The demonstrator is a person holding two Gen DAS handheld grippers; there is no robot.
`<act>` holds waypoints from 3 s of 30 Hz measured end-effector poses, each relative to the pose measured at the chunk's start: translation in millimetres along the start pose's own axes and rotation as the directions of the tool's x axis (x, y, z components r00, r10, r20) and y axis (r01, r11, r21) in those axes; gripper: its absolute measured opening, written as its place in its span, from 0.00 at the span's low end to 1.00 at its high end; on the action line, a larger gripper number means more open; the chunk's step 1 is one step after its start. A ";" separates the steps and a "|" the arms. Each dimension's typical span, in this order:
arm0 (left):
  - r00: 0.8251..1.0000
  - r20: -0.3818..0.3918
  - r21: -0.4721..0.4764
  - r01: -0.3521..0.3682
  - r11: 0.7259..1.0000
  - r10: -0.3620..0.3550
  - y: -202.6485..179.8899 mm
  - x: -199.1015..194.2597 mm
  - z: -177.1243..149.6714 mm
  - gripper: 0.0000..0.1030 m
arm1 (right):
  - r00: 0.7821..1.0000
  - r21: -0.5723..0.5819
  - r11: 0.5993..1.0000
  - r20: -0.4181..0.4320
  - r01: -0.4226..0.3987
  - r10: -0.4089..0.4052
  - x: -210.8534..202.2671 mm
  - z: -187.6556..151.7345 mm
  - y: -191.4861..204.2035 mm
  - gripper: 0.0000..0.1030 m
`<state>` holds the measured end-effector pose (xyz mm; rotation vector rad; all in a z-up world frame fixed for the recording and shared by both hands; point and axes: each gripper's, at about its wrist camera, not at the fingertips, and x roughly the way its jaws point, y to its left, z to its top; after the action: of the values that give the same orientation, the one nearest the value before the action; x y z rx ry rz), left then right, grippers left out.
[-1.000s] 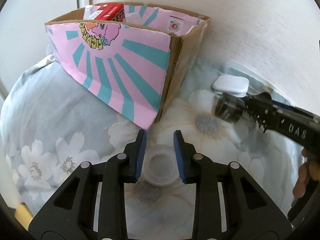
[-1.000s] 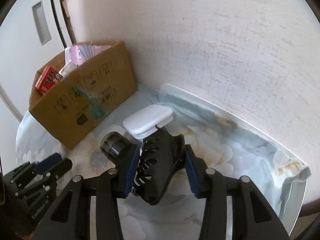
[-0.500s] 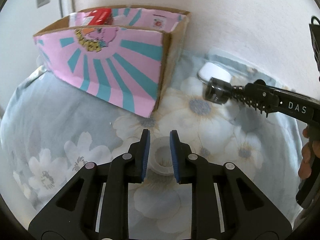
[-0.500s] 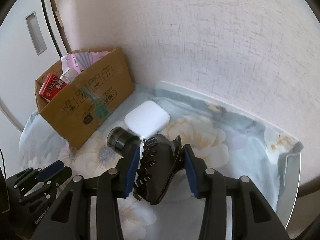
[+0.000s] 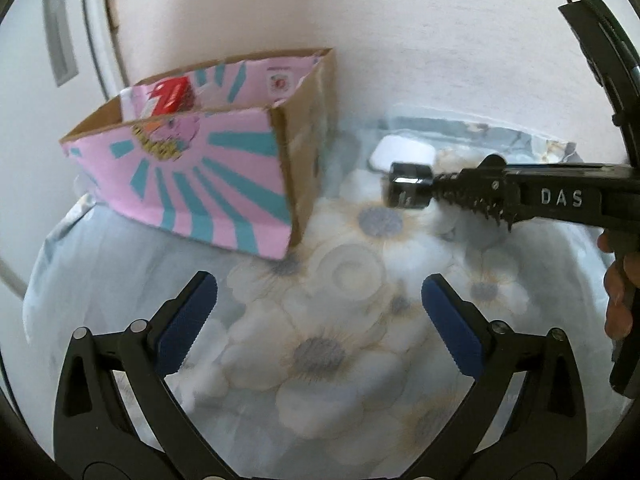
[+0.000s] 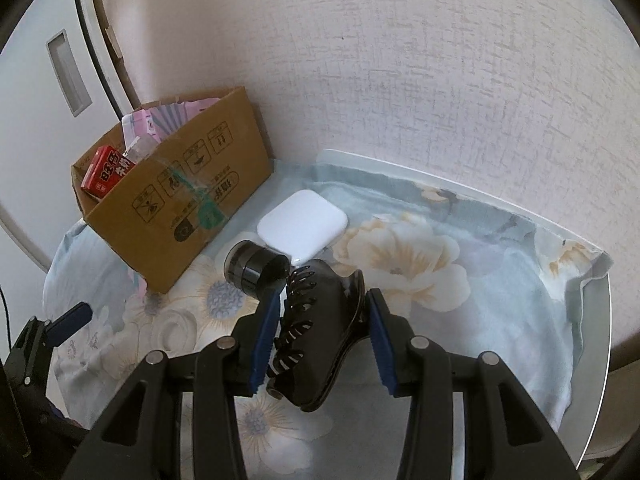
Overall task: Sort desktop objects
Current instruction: 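Grasp the black hair claw clip with the right tool while the left grasps the clear tape roll, then carry the claw clip and tape roll with both tools over the box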
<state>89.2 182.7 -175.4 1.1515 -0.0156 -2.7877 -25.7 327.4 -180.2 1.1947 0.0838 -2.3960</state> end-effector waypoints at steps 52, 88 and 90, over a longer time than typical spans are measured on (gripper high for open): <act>0.967 0.025 0.018 0.254 0.967 -0.254 120.2 -62.0 147.5 0.39 | 0.993 0.172 0.980 -0.068 0.103 -0.092 -66.9 17.6 55.1 0.67; 0.967 -0.077 0.122 0.249 0.961 -0.241 245.6 16.1 234.0 0.39 | 0.990 -0.207 0.978 -0.127 0.029 -0.056 -14.2 164.9 165.1 0.49; 0.967 -0.097 0.126 0.248 0.961 -0.237 250.4 27.2 231.6 0.39 | 0.987 -0.209 0.978 -0.155 -0.006 -0.027 9.8 173.3 174.0 0.49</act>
<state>-64.8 -77.8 -15.8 1.3858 -0.0627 -2.9897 -85.2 124.7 -54.6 1.2823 0.3830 -2.2326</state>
